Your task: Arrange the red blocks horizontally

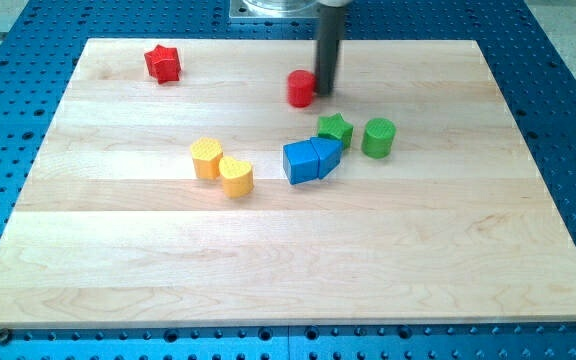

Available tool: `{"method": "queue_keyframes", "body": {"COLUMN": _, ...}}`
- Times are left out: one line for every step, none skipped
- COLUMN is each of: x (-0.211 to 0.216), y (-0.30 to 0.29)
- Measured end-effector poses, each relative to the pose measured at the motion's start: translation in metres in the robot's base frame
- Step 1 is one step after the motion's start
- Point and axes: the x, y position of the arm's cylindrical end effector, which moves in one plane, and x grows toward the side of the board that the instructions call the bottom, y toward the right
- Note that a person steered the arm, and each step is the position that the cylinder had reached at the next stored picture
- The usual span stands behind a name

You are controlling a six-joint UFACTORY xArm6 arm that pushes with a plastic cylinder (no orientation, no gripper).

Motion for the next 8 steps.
{"method": "queue_keyframes", "body": {"x": 0.037, "y": -0.011}}
{"method": "queue_keyframes", "body": {"x": 0.09, "y": 0.034}}
{"method": "queue_keyframes", "body": {"x": 0.106, "y": -0.051}}
{"method": "queue_keyframes", "body": {"x": 0.061, "y": -0.086}}
{"method": "queue_keyframes", "body": {"x": 0.033, "y": -0.095}}
{"method": "queue_keyframes", "body": {"x": 0.061, "y": -0.077}}
{"method": "queue_keyframes", "body": {"x": 0.051, "y": -0.053}}
{"method": "queue_keyframes", "body": {"x": 0.003, "y": -0.059}}
